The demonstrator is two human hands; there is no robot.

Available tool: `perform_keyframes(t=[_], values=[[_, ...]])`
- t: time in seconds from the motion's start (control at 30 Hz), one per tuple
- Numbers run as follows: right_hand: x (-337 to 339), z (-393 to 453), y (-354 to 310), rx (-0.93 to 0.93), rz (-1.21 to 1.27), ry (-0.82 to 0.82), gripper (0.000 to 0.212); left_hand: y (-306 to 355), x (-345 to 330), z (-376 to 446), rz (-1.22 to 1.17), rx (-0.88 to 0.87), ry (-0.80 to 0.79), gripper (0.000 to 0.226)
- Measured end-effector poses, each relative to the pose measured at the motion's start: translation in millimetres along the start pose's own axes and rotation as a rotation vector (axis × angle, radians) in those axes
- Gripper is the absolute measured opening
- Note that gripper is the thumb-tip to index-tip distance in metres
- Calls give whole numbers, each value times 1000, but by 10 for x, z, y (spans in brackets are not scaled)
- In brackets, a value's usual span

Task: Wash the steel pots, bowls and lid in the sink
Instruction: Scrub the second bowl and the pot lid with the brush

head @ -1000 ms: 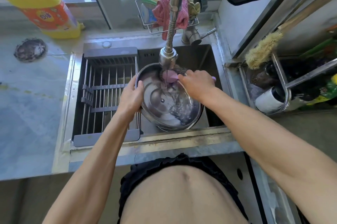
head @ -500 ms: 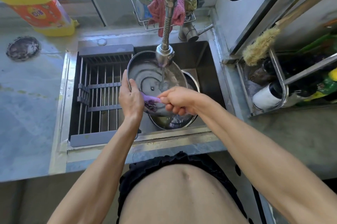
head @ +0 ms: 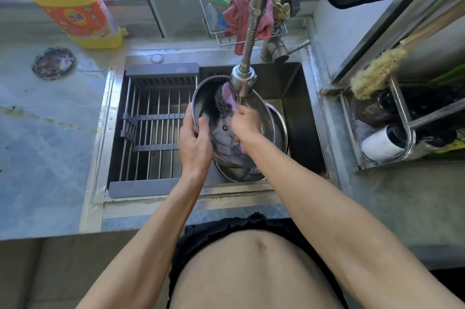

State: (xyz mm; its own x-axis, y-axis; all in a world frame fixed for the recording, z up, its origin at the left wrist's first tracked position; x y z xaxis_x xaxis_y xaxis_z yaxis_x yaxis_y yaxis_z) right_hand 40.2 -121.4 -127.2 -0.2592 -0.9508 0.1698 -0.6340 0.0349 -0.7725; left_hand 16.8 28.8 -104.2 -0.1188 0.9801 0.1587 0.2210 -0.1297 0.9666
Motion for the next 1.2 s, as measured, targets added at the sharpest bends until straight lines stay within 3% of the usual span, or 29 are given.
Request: perform_keyframes(t=[0.07, 0.17, 0.27, 0.43, 0.53, 0.63, 0.73, 0.8, 1.03, 1.2], values=[[-10, 11, 55, -42, 171, -4, 25, -26, -31, 15, 29, 13, -23, 54], [-140, -61, 10, -74, 248, -274, 15, -47, -44, 25, 55, 11, -34, 50], [-176, -134, 36, -24, -128, -542, 33, -87, 51, 140, 36, 96, 10, 39], [-17, -313, -62, -28, -645, -748, 34, -69, 299, 339, -38, 156, 113, 36], [189, -251, -185, -2, -1102, -695, 30, -79, 413, 379, -32, 172, 120, 37], [364, -181, -375, 43, -1499, -452, 32, -125, 438, 356, -47, 210, 78, 35], [387, -148, -516, 116, -1581, -167, 24, -159, 360, 278, -89, 270, 28, 32], [278, -136, -570, 262, -1658, -67, 27, -182, 310, 239, -93, 304, -1, 32], [-27, -162, -564, 789, -1748, -157, 45, -337, 253, 115, -127, 393, -122, 33], [-114, -381, -534, 1099, -1707, -314, 56, -269, 220, 85, -108, 381, -151, 33]])
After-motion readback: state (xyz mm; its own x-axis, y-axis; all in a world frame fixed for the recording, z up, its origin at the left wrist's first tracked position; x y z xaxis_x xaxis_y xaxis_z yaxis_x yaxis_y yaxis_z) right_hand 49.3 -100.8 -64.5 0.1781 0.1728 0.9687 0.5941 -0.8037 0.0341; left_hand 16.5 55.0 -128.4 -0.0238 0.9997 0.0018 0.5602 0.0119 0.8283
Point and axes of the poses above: each hand's wrist, its own z-axis towards the middle knuckle, its own x-axis out of the back of the hand, y = z × x, the point moved 7 cm from there along z, towards the middle knuckle, and after that the axes turned 3 degrees about -y, right-handed, at the moved point
